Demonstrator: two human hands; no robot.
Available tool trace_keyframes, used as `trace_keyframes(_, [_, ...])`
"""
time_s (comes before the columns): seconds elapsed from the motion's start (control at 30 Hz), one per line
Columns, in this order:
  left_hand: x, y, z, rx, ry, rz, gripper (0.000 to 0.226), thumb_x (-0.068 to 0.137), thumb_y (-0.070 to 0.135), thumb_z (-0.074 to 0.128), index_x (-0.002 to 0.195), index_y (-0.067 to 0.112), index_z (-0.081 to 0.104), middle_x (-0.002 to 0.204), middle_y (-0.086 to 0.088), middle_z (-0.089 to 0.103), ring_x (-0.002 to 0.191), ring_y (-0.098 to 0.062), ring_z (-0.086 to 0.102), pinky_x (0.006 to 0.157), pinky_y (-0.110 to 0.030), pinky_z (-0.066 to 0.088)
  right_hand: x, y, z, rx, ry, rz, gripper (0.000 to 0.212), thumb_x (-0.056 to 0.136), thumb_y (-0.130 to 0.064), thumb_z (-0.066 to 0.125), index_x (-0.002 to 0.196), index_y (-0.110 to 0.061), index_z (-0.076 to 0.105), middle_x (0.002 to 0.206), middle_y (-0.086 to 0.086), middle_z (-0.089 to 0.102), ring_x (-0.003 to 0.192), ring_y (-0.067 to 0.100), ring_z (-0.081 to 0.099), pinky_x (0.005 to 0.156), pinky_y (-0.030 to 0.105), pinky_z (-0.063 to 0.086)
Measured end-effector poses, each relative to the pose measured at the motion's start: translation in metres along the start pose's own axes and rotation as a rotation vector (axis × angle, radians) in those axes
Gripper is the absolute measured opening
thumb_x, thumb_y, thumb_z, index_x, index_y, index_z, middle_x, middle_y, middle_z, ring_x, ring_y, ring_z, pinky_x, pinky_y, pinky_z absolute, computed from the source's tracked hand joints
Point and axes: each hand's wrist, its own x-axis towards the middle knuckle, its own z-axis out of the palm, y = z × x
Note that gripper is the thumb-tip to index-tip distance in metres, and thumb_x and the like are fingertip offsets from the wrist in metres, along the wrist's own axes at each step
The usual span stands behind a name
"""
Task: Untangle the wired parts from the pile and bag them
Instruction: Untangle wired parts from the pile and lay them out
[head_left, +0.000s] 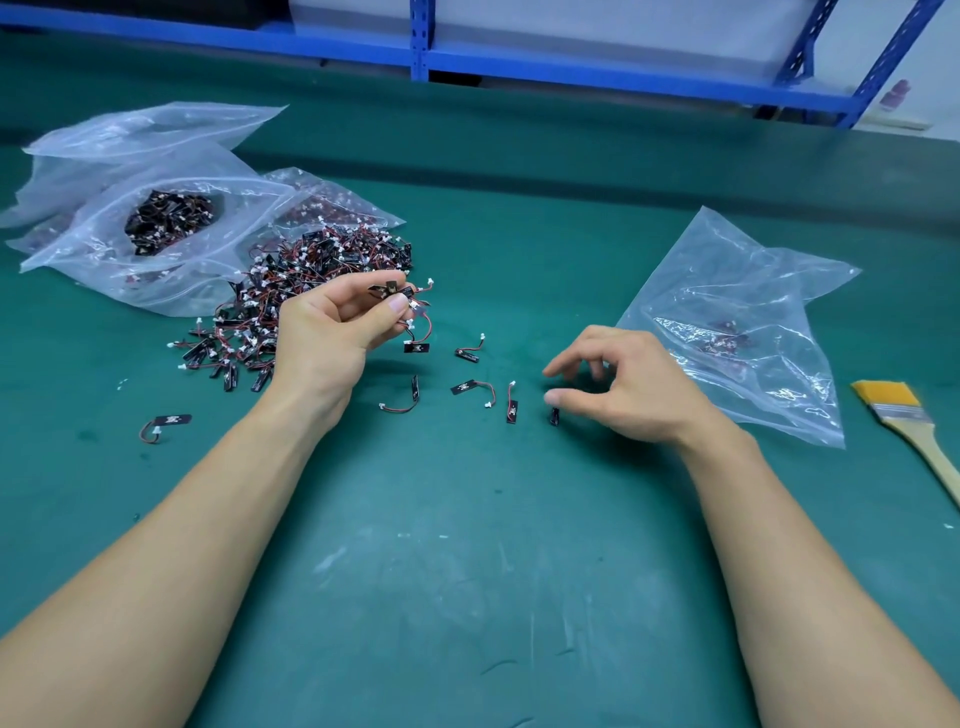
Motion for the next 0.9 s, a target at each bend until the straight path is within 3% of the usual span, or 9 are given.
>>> trace_keyframes(0.1, [0.0,0.0,0.0,-0.007,-0.003,-0.004,0.022,0.088,-0.005,0.067,0.1,0.012,0.072,0.07,0.008,0.071,0.07,-0.009,0.071,0.072,-0.018,0.055,0.0,0.001,0.001,-0.002,-0.018,-0.003,0.023,0.074,-0.033,0.088,0.094,-0.026,0.079,0.081,-0.015,0.06,0.068,0.009,0.044,0.064,0.014,0.036])
trace_keyframes(0.3, [0.0,0.0,0.0,-0.014,-0.007,-0.013,0.021,0.088,-0.004,0.068,0.1,0.012,0.073,0.072,0.006,0.072,0.071,-0.01,0.071,0.073,-0.019,0.055,0.01,0.0,0.015,0.044,0.18,-0.023,0.009,0.087,-0.023,0.076,0.095,-0.025,0.076,0.082,-0.016,0.06,0.064,0.013,0.045,0.065,0.014,0.035])
trace_keyframes(0.37, [0.0,-0.001,0.001,-0.014,-0.007,-0.017,0.021,0.088,-0.005,0.068,0.101,0.012,0.073,0.071,0.006,0.072,0.071,-0.01,0.071,0.073,-0.019,0.055,0.021,-0.006,0.022,-0.012,0.221,-0.053,0.014,0.091,-0.019,0.07,0.103,-0.022,0.076,0.086,-0.018,0.058,0.066,0.003,0.048,0.072,0.018,0.038])
trace_keyframes(0.43, [-0.001,-0.001,0.001,-0.009,-0.005,-0.024,0.021,0.087,-0.005,0.068,0.1,0.011,0.073,0.07,0.006,0.071,0.071,-0.01,0.071,0.073,-0.019,0.055,0.037,-0.014,0.03,-0.095,0.219,-0.058,0.021,0.094,-0.023,0.066,0.114,-0.024,0.072,0.095,-0.016,0.058,0.072,-0.008,0.046,0.079,0.027,0.041])
trace_keyframes(0.57, [-0.001,0.0,0.001,-0.006,0.002,-0.024,0.021,0.087,-0.005,0.068,0.1,0.012,0.073,0.07,0.006,0.071,0.071,-0.01,0.07,0.072,-0.019,0.055,0.062,-0.03,0.044,-0.174,0.078,0.035,0.032,0.094,-0.04,0.064,0.125,-0.031,0.064,0.108,-0.012,0.059,0.099,0.01,0.052,0.086,0.035,0.046])
trace_keyframes(0.63, [-0.001,0.001,0.0,-0.007,0.001,-0.025,0.022,0.087,-0.005,0.068,0.1,0.012,0.073,0.07,0.007,0.072,0.071,-0.01,0.071,0.072,-0.019,0.055,0.067,-0.032,0.049,-0.206,0.034,0.07,0.022,0.093,-0.04,0.066,0.112,-0.032,0.07,0.103,-0.012,0.064,0.103,0.014,0.057,0.083,0.036,0.048])
trace_keyframes(0.73, [-0.002,0.001,0.001,-0.008,-0.008,-0.025,0.022,0.087,-0.005,0.068,0.1,0.012,0.073,0.071,0.006,0.072,0.072,-0.011,0.072,0.073,-0.019,0.055,0.066,-0.029,0.046,-0.168,0.047,0.107,0.007,0.091,-0.037,0.069,0.088,-0.032,0.074,0.09,-0.014,0.07,0.09,0.013,0.06,0.079,0.035,0.05])
trace_keyframes(0.9, [-0.002,0.0,0.001,-0.026,-0.018,-0.031,0.021,0.087,-0.004,0.069,0.1,0.011,0.073,0.073,0.003,0.073,0.074,-0.013,0.073,0.073,-0.019,0.055,0.043,-0.015,0.011,-0.069,0.152,0.136,0.022,0.088,-0.032,0.074,0.068,-0.039,0.066,0.063,-0.025,0.061,0.062,-0.01,0.051,0.059,0.014,0.034])
